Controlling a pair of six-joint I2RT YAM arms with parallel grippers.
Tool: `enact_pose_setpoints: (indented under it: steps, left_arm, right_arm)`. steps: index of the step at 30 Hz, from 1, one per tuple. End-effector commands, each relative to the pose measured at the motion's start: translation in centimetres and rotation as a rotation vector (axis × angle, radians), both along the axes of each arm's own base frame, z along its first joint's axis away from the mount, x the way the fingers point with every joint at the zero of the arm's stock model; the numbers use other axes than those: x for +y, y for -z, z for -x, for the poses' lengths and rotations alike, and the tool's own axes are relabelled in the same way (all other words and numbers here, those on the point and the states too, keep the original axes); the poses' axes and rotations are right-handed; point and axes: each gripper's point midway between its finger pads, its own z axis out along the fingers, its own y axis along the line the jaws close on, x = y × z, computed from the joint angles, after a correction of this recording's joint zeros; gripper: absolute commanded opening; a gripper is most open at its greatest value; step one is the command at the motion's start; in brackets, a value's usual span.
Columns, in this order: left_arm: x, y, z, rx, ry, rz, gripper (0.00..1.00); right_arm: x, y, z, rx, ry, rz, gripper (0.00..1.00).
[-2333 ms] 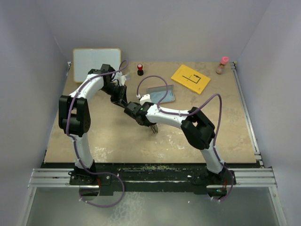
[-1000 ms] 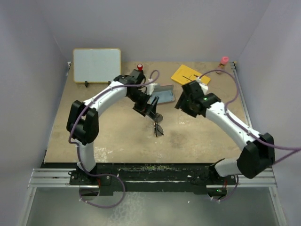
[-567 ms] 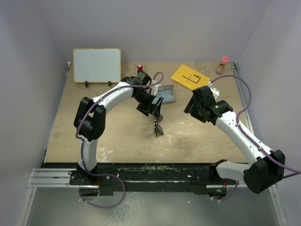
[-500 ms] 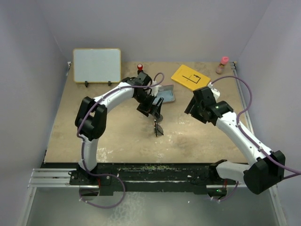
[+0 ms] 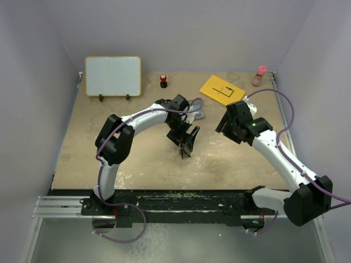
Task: Organize the sunglasses
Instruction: Pick up the sunglasses from the center of the board.
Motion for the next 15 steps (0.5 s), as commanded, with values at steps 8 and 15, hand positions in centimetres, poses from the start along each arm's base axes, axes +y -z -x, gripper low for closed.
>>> enact_pose_setpoints:
  steps: [8, 15]
  left_arm:
    - [0.1, 1.9, -2.3, -0.045, -0.061, -0.098, 0.97]
    - [-0.4, 1.6, -3.0, -0.04, -0.096, -0.113, 0.96]
  right_arm:
    - [-0.7, -0.6, 0.5, -0.029, 0.021, -0.018, 0.67]
    - [-0.5, 1.2, 1.2, 0.004, 0.025, -0.044, 0.67]
